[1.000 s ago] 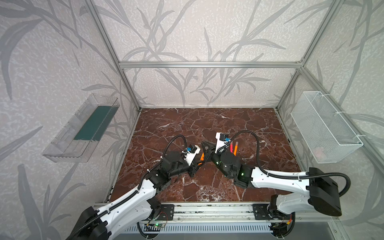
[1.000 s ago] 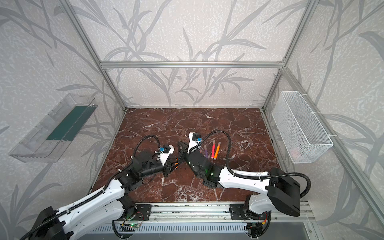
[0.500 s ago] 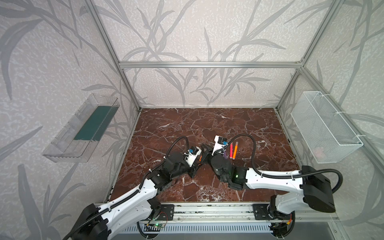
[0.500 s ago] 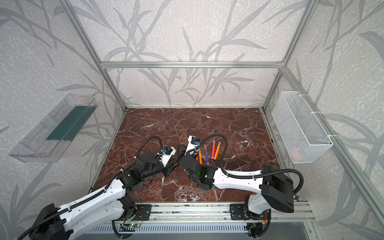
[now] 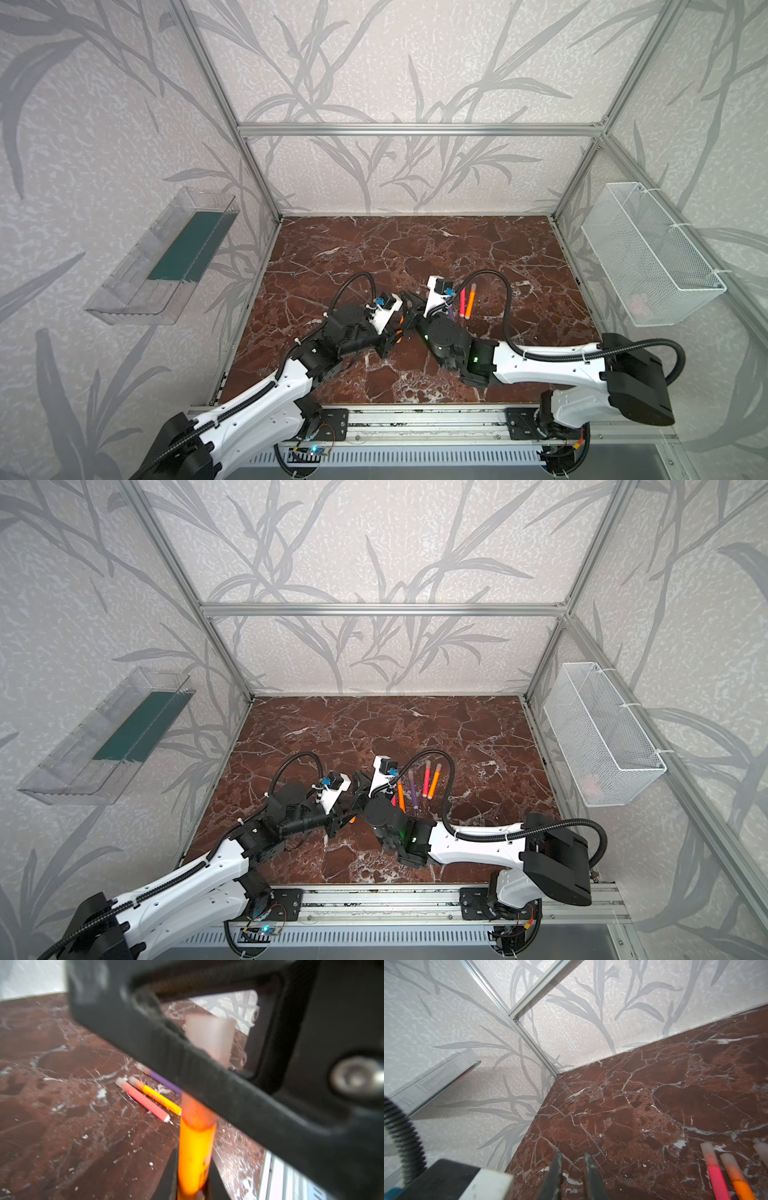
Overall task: Insert the pens into the pen caps
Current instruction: 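Press the pale cap down onto the orange marker while the left gripper holds it, then open the right gripper off the cap and draw it back from the marker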
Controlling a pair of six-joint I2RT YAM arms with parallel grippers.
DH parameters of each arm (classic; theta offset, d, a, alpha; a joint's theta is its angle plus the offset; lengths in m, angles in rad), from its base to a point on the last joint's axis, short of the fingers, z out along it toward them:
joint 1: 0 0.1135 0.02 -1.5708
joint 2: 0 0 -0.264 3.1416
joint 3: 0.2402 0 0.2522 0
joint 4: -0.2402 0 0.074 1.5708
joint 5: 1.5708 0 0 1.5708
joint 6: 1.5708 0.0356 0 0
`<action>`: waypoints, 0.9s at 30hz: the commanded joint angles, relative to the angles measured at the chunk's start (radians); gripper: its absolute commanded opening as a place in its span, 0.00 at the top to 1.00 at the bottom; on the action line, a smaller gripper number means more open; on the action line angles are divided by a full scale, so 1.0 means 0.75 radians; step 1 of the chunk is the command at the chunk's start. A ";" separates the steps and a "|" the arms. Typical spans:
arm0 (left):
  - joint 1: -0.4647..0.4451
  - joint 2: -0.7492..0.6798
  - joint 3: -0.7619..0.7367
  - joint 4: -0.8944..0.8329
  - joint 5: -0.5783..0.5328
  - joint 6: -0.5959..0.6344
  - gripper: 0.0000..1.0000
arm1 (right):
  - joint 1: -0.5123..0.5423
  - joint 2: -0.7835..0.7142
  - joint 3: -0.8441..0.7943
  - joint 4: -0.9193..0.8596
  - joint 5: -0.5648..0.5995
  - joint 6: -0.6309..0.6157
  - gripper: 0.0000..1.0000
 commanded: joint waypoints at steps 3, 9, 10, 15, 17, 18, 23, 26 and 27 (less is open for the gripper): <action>0.117 -0.001 0.117 0.424 -0.457 -0.160 1.00 | 0.179 0.012 -0.086 -0.389 -0.126 0.185 1.00; 0.117 0.007 0.091 0.448 -0.432 -0.153 1.00 | 0.159 -0.032 -0.149 -0.295 -0.044 0.149 1.00; 0.118 0.018 0.088 0.458 -0.406 -0.139 1.00 | 0.154 -0.043 -0.154 -0.283 -0.043 0.137 1.00; 0.111 0.052 0.065 0.490 -0.296 -0.163 1.00 | 0.139 -0.125 -0.186 -0.217 -0.043 0.050 1.00; 0.104 0.053 0.042 0.519 -0.253 -0.177 1.00 | 0.131 -0.160 -0.197 -0.195 -0.050 0.012 1.00; 0.102 0.052 0.035 0.525 -0.232 -0.179 1.00 | 0.127 -0.173 -0.198 -0.188 -0.054 -0.007 1.00; 0.085 0.035 -0.003 0.547 -0.131 -0.189 1.00 | 0.067 -0.233 -0.215 -0.168 -0.127 -0.040 0.83; 0.073 0.019 -0.030 0.560 -0.108 -0.191 1.00 | 0.060 -0.279 -0.237 -0.125 -0.129 -0.097 0.68; 0.072 0.018 -0.038 0.562 -0.110 -0.191 1.00 | 0.060 -0.294 -0.241 -0.118 -0.124 -0.115 0.64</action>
